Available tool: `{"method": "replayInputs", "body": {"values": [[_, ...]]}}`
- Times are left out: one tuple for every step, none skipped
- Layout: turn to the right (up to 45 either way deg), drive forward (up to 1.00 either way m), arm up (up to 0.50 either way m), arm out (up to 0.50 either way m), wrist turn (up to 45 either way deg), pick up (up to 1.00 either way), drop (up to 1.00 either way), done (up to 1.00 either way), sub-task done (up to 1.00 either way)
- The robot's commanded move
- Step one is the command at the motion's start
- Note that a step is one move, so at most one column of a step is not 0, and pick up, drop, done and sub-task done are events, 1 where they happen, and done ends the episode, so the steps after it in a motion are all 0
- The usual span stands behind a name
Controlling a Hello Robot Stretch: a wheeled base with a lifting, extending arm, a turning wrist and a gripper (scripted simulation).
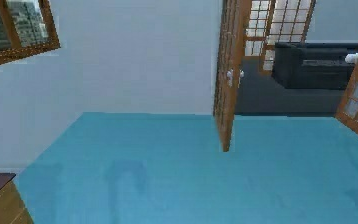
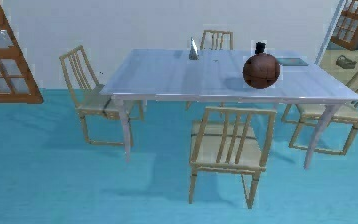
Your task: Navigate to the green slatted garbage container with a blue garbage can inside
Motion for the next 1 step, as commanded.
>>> {"method": "replayInputs", "body": {"values": [[27.0, 0.00, 0.00, 0.00, 0.0, 0.00, 0.00, 0.00, 0.00]]}}
